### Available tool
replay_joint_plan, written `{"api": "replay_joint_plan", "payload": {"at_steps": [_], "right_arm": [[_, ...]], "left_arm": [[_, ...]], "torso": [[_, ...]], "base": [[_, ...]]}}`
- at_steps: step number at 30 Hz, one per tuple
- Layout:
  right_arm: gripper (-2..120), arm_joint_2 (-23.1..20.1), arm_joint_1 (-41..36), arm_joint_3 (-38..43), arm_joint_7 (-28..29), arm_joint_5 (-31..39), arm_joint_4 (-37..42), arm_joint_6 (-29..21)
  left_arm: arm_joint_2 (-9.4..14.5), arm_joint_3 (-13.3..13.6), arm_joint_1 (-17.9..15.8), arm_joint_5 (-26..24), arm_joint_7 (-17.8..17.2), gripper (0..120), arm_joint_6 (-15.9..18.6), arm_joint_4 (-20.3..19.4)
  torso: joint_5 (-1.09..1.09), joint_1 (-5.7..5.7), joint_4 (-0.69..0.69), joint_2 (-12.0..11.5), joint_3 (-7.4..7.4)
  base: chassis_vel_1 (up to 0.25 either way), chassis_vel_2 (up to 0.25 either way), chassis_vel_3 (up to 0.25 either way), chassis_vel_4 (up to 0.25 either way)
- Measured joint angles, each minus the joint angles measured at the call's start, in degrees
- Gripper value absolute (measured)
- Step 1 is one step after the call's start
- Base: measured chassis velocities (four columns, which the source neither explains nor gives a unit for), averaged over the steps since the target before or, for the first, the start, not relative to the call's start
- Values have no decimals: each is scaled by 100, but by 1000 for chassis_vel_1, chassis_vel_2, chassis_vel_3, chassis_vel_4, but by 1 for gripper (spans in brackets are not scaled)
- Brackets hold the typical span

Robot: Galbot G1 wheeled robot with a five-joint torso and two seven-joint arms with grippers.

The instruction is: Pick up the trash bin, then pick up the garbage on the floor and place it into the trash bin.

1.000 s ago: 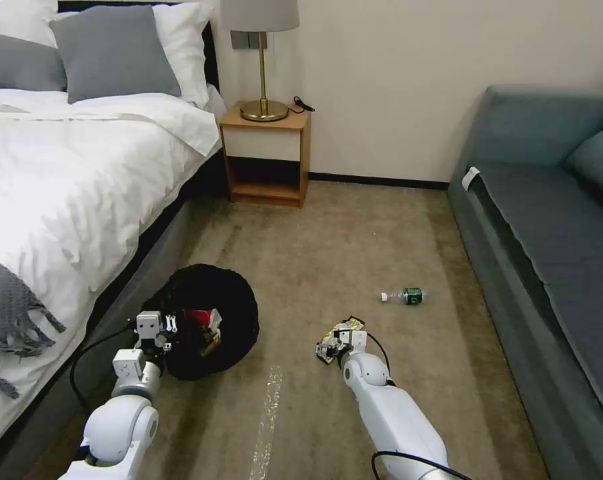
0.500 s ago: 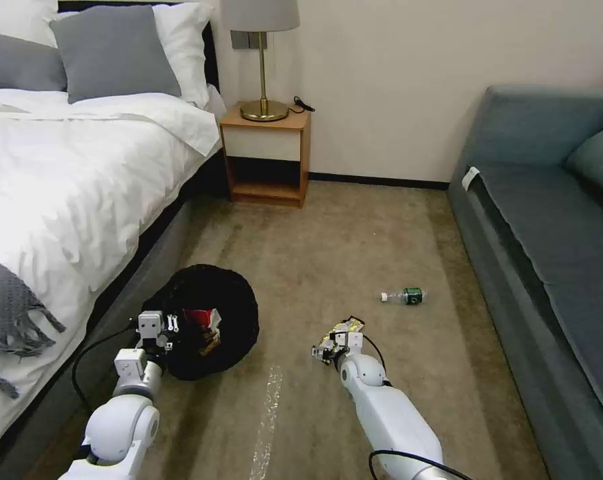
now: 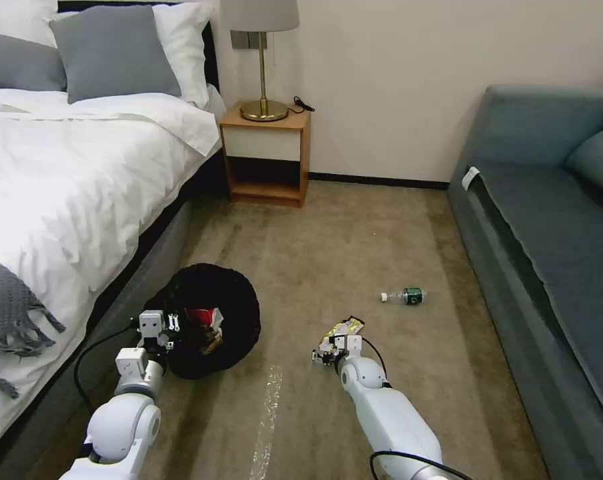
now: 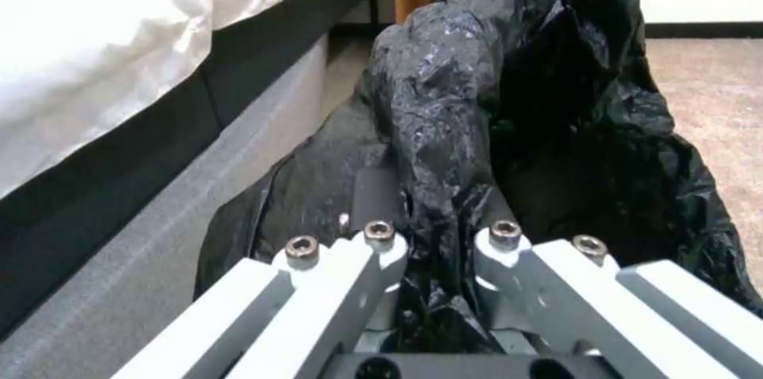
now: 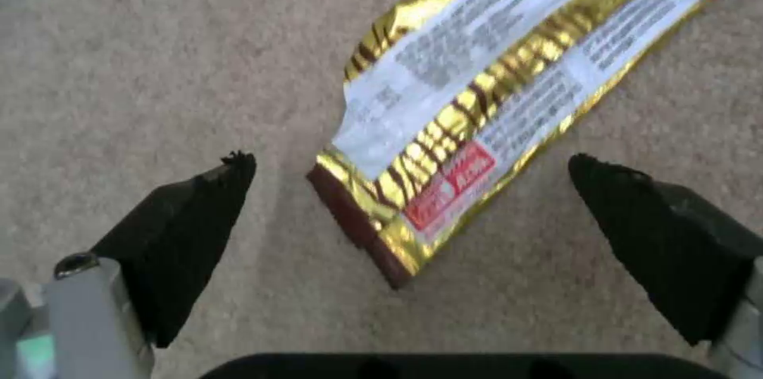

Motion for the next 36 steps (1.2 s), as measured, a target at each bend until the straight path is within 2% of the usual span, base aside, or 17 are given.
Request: {"api": "replay_joint_plan", "payload": {"at_steps": [12, 36], "right_arm": [[96, 41, 34, 19, -206, -241, -66, 133], [98, 116, 339, 109, -116, -285, -447, 178]], "left_arm": [[-3, 11, 1, -33, 9, 4, -45, 28], [-44, 30, 62, -7, 54, 4, -115, 1]], "torso": [[0, 0, 0, 0, 0], [0, 0, 0, 0, 0]], "base": [[0, 0, 0, 0], [0, 0, 0, 0]]}}
